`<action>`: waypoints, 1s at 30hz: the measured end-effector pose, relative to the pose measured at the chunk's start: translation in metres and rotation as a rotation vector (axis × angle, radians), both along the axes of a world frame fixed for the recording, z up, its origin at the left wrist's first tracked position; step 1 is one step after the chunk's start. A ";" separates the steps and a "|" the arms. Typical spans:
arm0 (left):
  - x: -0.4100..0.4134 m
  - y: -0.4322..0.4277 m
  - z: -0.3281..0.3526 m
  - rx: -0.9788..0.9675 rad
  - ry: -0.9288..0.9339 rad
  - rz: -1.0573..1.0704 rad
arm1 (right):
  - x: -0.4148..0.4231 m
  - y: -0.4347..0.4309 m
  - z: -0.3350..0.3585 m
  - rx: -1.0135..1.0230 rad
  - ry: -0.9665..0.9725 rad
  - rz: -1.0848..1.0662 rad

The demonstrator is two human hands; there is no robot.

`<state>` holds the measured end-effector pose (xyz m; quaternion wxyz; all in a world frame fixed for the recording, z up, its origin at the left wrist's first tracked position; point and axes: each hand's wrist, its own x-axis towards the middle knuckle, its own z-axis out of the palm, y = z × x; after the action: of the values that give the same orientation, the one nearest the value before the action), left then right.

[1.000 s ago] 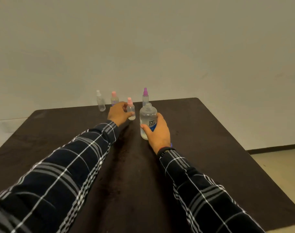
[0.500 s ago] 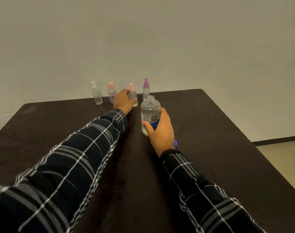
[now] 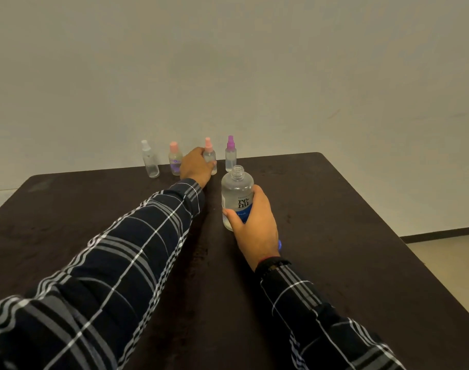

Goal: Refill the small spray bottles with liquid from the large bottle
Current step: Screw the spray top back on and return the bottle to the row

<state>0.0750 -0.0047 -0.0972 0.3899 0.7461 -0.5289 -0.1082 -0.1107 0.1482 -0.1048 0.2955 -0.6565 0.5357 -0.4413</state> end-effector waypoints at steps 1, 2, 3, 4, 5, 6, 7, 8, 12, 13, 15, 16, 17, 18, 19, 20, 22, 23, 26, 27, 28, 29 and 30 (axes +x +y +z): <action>0.000 -0.001 -0.001 -0.001 0.004 0.003 | 0.000 0.000 0.000 -0.003 0.001 -0.001; 0.000 -0.002 -0.002 -0.004 0.015 0.003 | 0.000 0.000 -0.001 -0.009 0.004 -0.003; 0.000 -0.003 -0.003 -0.007 0.030 0.000 | 0.000 0.000 -0.001 -0.013 0.007 -0.003; -0.001 -0.003 -0.003 -0.006 0.043 -0.001 | 0.000 0.000 -0.001 -0.016 0.011 -0.004; 0.000 -0.003 -0.003 0.002 0.051 0.005 | 0.000 0.000 -0.001 -0.017 0.013 -0.004; 0.000 -0.003 -0.003 0.013 0.056 0.012 | 0.000 0.000 -0.002 -0.018 0.012 -0.003; 0.000 -0.002 -0.003 0.024 0.059 0.018 | 0.000 0.000 -0.002 -0.019 0.012 -0.003; 0.000 -0.001 -0.004 0.033 0.054 0.022 | 0.000 0.001 -0.001 -0.023 0.012 -0.002; 0.000 0.017 -0.004 -0.026 -0.094 0.069 | 0.000 0.002 0.000 -0.023 0.012 -0.002; 0.001 0.023 -0.003 -0.076 -0.148 0.101 | 0.000 0.002 0.000 -0.020 0.009 -0.001; 0.004 0.033 0.000 -0.192 -0.221 0.196 | 0.000 0.002 0.001 -0.020 0.009 0.000; 0.006 0.037 0.003 -0.236 -0.220 0.248 | -0.001 0.003 0.001 -0.018 0.012 0.001; 0.008 0.040 0.006 -0.266 -0.199 0.296 | -0.001 0.003 0.001 -0.014 0.014 0.001; 0.011 0.041 0.009 -0.279 -0.171 0.332 | -0.001 0.003 0.002 -0.008 0.015 0.001; 0.013 0.041 0.011 -0.276 -0.145 0.355 | -0.001 0.003 0.002 -0.002 0.014 0.000; 0.014 0.041 0.013 -0.260 -0.121 0.364 | -0.001 0.003 0.002 0.001 0.013 -0.001; 0.017 0.039 0.015 -0.188 -0.070 0.355 | -0.001 0.004 0.002 0.001 0.014 -0.002; 0.019 0.038 0.014 -0.146 -0.039 0.346 | -0.001 0.004 0.002 0.002 0.013 -0.001; 0.023 0.036 0.010 -0.064 0.055 0.320 | -0.001 0.004 0.002 0.012 0.007 0.005; 0.024 0.036 0.009 -0.054 0.071 0.303 | -0.002 0.003 0.002 0.016 0.005 0.007; 0.025 0.036 0.007 -0.050 0.084 0.283 | -0.002 0.003 0.002 0.018 0.003 0.008; 0.026 0.035 0.005 -0.046 0.090 0.270 | -0.003 0.003 0.002 0.020 0.001 0.008; 0.028 0.034 0.004 -0.039 0.090 0.268 | -0.003 0.003 0.002 0.021 0.002 0.009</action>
<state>0.1029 0.0297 -0.0931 0.4386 0.7967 -0.4083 -0.0783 -0.1134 0.1516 -0.1033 0.3036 -0.6562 0.5377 -0.4338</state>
